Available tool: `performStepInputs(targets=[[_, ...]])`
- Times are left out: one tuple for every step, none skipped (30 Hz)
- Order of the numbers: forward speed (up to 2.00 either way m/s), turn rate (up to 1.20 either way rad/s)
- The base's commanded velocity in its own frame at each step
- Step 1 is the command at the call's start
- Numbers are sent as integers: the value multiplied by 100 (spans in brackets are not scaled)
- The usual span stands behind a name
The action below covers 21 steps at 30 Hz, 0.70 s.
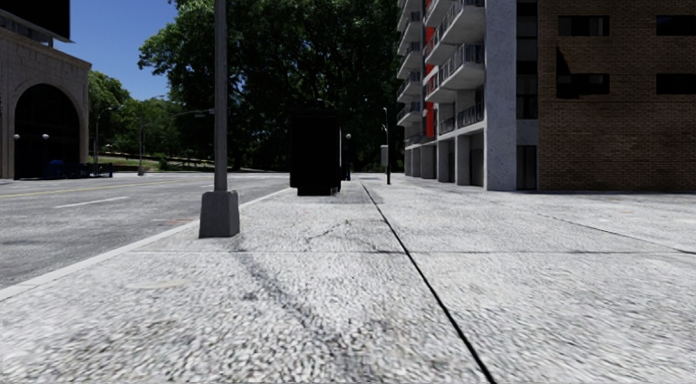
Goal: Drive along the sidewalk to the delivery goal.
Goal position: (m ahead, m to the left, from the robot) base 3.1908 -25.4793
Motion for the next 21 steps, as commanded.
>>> performStepInputs(targets=[[200,-54],[200,-54],[200,-55],[200,-55],[200,-56],[200,-56],[200,-57],[200,-58],[200,-59],[200,-59],[200,-59],[200,-59],[200,-60],[200,-60],[200,-60],[200,-60],[200,-60],[200,-60],[200,-60],[200,-60],[200,-60]])
